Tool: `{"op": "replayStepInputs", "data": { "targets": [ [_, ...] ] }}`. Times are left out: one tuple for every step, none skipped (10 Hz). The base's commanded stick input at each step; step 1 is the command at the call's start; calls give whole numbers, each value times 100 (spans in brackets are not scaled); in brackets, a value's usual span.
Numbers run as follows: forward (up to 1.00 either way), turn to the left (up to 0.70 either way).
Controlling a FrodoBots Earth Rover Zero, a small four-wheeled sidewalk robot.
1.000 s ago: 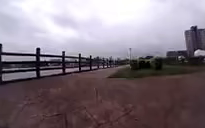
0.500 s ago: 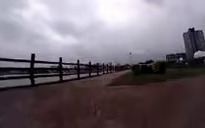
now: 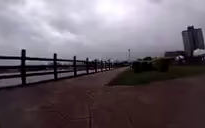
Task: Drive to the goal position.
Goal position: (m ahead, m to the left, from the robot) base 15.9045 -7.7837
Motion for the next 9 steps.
{"op": "replayStepInputs", "data": {
  "targets": [
    [100, 17],
    [100, 0],
    [100, 0],
    [100, 0],
    [100, 0],
    [100, 0],
    [100, 0],
    [100, 0],
    [100, 0]
  ]
}}
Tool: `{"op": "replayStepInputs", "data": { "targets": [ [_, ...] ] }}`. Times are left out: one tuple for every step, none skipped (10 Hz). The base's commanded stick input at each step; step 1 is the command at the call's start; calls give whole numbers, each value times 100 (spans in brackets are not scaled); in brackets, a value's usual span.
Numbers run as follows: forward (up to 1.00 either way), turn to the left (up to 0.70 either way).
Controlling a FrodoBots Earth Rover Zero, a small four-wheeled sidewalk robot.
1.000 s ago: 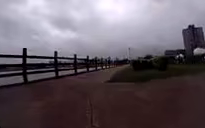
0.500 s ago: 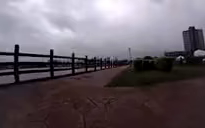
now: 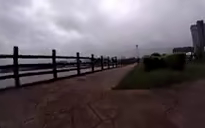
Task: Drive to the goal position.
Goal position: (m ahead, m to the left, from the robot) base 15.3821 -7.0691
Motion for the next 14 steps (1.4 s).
{"op": "replayStepInputs", "data": {
  "targets": [
    [100, 0],
    [100, 0],
    [100, 0],
    [100, 0],
    [100, 0],
    [100, 0],
    [100, 0],
    [100, 0],
    [100, 0],
    [100, 0],
    [100, 0],
    [100, 0],
    [100, 0],
    [100, 0]
  ]
}}
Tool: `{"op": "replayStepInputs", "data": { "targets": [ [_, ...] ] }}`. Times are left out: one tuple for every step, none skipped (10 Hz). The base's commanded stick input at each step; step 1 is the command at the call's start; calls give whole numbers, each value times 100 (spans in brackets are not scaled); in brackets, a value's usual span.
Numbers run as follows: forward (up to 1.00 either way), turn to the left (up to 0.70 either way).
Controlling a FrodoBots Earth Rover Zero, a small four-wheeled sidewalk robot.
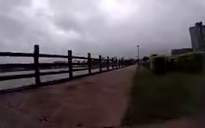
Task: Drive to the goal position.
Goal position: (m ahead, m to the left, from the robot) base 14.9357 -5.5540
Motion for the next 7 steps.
{"op": "replayStepInputs", "data": {
  "targets": [
    [100, 0],
    [100, 0],
    [100, 0],
    [100, 0],
    [100, 0],
    [100, 0],
    [100, 0]
  ]
}}
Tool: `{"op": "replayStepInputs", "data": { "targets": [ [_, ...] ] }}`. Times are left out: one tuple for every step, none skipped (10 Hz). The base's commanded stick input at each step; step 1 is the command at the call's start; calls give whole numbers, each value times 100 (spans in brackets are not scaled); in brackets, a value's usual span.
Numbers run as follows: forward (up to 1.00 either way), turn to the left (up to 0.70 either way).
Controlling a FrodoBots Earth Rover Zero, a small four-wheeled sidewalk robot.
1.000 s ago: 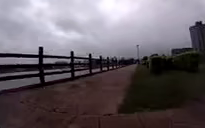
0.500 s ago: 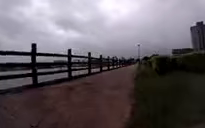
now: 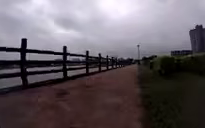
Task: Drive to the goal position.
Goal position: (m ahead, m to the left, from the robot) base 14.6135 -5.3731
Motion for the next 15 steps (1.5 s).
{"op": "replayStepInputs", "data": {
  "targets": [
    [100, 0],
    [100, 0],
    [100, 0],
    [100, 0],
    [100, 0],
    [100, 0],
    [100, 0],
    [100, 0],
    [100, 0],
    [100, 0],
    [100, 0],
    [100, 0],
    [100, -40],
    [100, -40],
    [100, -40]
  ]
}}
